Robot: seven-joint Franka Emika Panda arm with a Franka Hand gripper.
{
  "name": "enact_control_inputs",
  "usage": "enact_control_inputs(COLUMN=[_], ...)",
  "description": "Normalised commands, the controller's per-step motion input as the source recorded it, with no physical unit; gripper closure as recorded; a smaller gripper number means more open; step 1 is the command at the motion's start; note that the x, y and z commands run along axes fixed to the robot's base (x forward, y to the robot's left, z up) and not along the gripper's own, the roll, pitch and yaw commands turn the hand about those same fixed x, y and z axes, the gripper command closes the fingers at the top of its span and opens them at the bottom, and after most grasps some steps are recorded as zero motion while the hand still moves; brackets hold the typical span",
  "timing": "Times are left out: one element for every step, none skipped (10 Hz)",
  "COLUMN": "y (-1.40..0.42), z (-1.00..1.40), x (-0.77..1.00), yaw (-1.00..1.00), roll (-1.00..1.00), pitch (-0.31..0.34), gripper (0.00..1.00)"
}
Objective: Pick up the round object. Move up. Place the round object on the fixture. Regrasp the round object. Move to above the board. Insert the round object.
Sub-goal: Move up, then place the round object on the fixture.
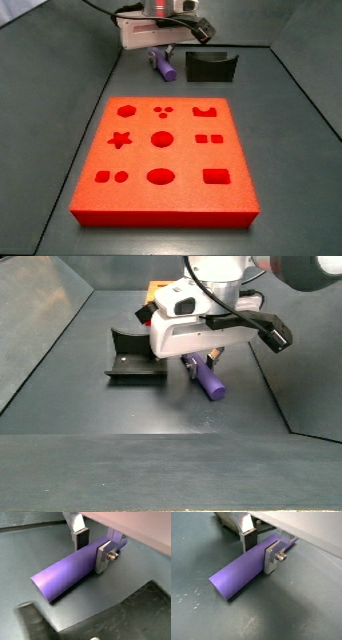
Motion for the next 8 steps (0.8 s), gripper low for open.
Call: enact_control_inputs(y=[0.00, 0.05, 0.04, 0.02, 0.01, 0.01, 0.00, 0.00], z=[0.83, 0.81, 0.71, 0.53, 0.38, 0.22, 1.00, 1.00], x=[0.00, -0.04, -0.06, -0.05, -0.03, -0.03, 0.00, 0.00], yaw=[0.00, -0.02, -0.03, -0.03, -0.03, -0.03, 0.00, 0.00], roll=[0.00, 0.01, 0.01, 0.02, 0.03, 0.04, 0.00, 0.00], pitch=[0.000, 0.016, 0.023, 0.024, 0.031, 0.039, 0.000, 0.010], gripper=[1.00, 1.00, 1.00, 1.00, 1.00, 1.00, 1.00, 1.00])
